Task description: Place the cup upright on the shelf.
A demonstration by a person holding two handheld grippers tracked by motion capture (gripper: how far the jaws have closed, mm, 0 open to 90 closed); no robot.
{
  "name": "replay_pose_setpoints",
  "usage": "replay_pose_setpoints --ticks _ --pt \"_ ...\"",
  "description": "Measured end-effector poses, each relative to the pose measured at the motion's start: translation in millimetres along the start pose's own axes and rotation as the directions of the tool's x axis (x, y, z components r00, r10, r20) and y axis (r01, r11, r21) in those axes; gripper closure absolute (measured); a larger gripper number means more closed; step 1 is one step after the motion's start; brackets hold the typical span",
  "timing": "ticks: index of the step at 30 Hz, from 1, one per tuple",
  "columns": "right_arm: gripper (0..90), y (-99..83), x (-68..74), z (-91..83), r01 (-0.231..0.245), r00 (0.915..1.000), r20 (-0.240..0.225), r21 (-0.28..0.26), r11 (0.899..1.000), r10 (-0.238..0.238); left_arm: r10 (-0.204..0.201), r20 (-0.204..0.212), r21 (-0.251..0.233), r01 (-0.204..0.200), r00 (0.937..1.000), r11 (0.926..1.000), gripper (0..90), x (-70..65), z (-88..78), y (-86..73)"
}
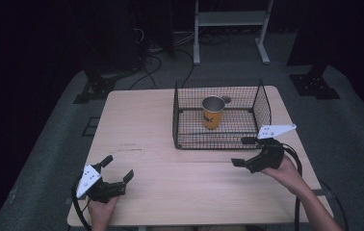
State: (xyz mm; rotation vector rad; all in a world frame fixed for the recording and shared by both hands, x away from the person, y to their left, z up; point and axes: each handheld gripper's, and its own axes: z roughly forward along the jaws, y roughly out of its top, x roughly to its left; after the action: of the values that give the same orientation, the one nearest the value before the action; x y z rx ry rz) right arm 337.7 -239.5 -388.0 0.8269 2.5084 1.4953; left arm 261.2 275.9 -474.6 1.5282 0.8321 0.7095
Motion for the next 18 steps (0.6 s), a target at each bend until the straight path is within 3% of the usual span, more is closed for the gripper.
replay_pose_setpoints --ticks 18 --pt "2.0 -32.1 6.4 -12.7 -0.023 0.999 0.037 -0.008 1.0 0.023 0.001 -0.001 0.0 -0.001 1.0 1.0 2.3 -0.1 0.1 -0.1"
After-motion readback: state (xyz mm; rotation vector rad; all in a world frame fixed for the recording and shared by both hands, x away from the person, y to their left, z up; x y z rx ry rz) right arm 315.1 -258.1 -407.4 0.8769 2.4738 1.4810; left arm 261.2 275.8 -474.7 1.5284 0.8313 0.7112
